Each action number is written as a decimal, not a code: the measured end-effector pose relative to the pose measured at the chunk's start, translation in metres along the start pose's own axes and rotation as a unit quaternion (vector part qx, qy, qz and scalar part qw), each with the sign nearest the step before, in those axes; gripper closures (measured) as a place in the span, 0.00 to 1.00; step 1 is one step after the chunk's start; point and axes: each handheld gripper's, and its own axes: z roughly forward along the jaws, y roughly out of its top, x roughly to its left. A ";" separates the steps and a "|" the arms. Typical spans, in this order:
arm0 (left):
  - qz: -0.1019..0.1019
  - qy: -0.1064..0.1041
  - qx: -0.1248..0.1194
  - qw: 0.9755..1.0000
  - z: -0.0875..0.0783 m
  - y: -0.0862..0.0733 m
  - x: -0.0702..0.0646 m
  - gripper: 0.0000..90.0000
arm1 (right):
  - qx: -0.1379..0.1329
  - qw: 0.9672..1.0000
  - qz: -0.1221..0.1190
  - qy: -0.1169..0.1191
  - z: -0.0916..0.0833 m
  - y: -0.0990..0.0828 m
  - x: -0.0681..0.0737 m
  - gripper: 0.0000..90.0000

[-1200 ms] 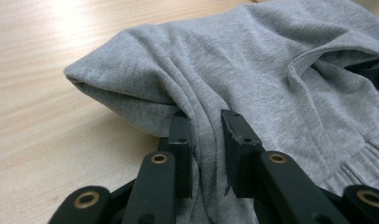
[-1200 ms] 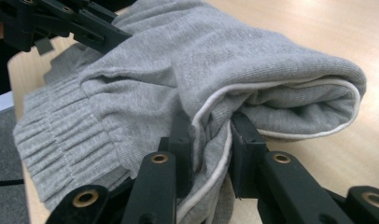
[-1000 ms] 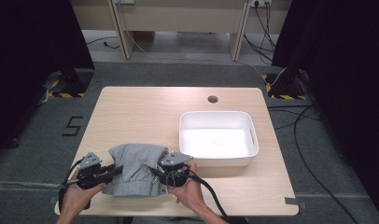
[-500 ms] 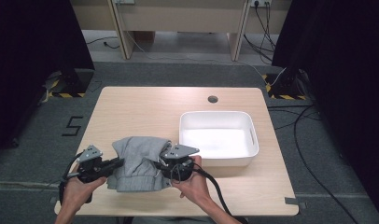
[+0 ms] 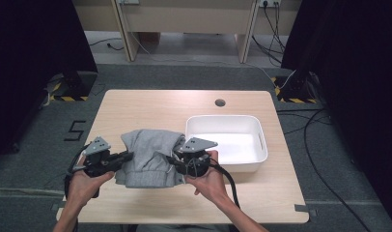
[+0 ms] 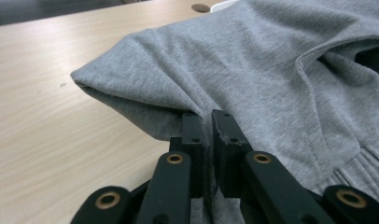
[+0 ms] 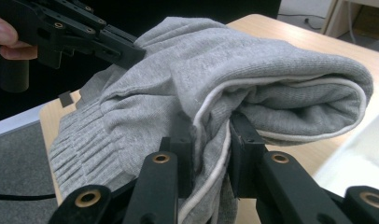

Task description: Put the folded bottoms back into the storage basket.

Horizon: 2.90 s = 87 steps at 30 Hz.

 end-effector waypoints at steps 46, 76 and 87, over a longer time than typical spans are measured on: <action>0.025 -0.089 0.018 0.996 0.159 0.106 -0.094 0.93 | 0.018 0.991 0.067 -0.115 -0.121 -0.018 -0.156 0.83; 0.010 -0.081 0.086 0.993 0.218 0.080 -0.095 0.92 | 0.070 0.984 0.108 -0.122 -0.094 -0.062 -0.190 0.83; 0.012 -0.077 0.108 0.991 0.226 0.075 -0.094 0.91 | 0.096 0.981 0.114 -0.125 -0.082 -0.070 -0.191 0.83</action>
